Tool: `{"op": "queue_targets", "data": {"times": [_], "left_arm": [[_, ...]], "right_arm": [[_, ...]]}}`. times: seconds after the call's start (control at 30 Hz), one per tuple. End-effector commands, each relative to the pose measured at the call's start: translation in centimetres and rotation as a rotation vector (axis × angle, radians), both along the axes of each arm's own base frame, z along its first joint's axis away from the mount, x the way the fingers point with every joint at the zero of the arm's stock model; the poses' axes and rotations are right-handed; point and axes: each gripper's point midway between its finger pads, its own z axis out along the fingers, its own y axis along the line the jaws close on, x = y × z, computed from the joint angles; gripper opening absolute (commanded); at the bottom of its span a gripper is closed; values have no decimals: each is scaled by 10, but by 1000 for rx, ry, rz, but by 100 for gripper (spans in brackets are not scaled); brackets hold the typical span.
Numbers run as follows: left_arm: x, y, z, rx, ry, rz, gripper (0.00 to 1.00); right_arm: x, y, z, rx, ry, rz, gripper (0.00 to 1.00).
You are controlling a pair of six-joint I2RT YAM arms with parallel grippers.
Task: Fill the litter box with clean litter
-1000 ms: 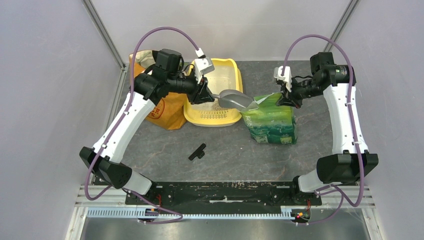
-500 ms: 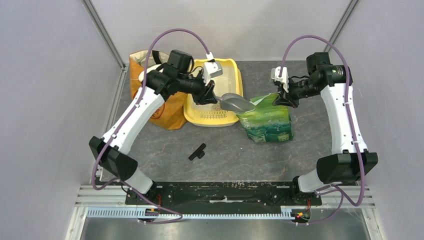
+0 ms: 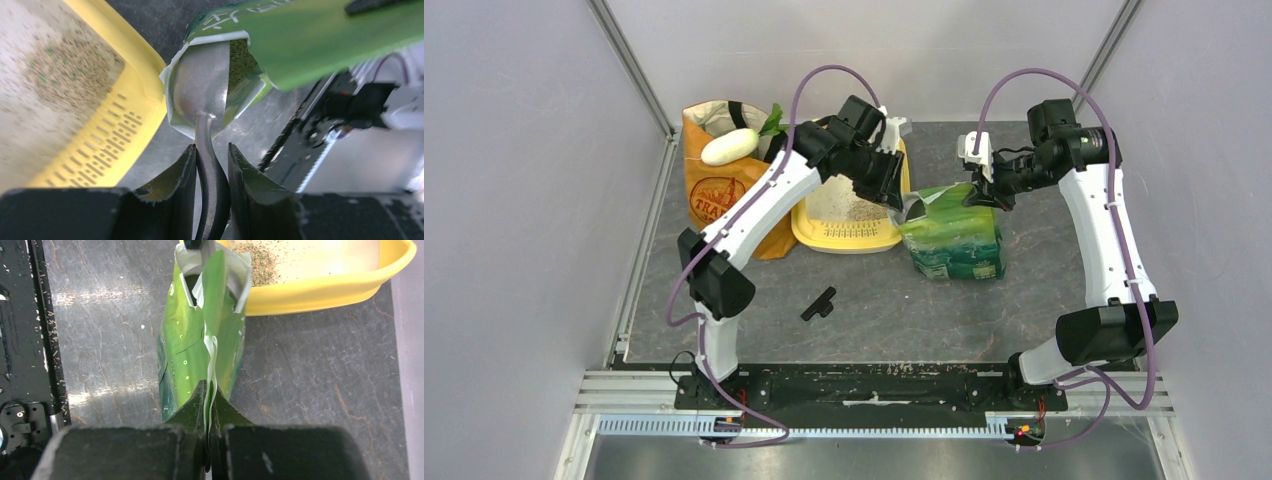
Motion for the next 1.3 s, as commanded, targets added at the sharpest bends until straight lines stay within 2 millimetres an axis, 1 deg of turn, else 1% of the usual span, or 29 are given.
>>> {"op": "queue_targets", "data": {"times": [0.0,0.1,0.17,0.27,0.47,0.63,0.8,0.87,0.9,0.93,0.97,1.03,1.07,1.17,1.23,1.27], "left_arm": [[-7,-5,-23,55,212,205,2],[-17,-7,-35,99,233,230,2],[-22,-8,-47,131,261,242,2],[-22,-11,-67,177,288,266,2],[-28,-23,-110,271,343,291,2],[-32,-36,-131,287,386,286,2],[-45,-52,-145,248,476,232,2],[-55,-67,-142,143,559,156,2],[-54,-72,-142,99,569,153,2],[-52,-80,-135,19,565,125,2],[-52,-85,-126,-40,562,105,2],[-53,-94,-97,-158,514,51,2],[-54,-98,-86,-202,505,21,2],[-60,-103,-62,-301,511,-61,2],[-62,-105,-50,-402,559,-105,2],[-64,-106,-39,-469,597,-122,2]], "right_arm": [[5,8,39,35,-163,64,0],[7,8,39,23,-176,72,0],[7,10,40,21,-185,83,0],[8,13,41,24,-188,96,0],[10,23,40,40,-183,109,0],[8,33,33,53,-160,121,0],[10,39,25,66,-143,117,0],[13,40,23,72,-139,109,0],[13,40,22,72,-135,107,0],[13,39,22,71,-133,105,0],[12,39,21,68,-130,103,0],[9,37,19,60,-128,100,0],[7,36,19,59,-127,96,0],[3,35,20,58,-122,89,0],[3,33,21,60,-122,80,0],[3,31,23,61,-124,73,0]]}}
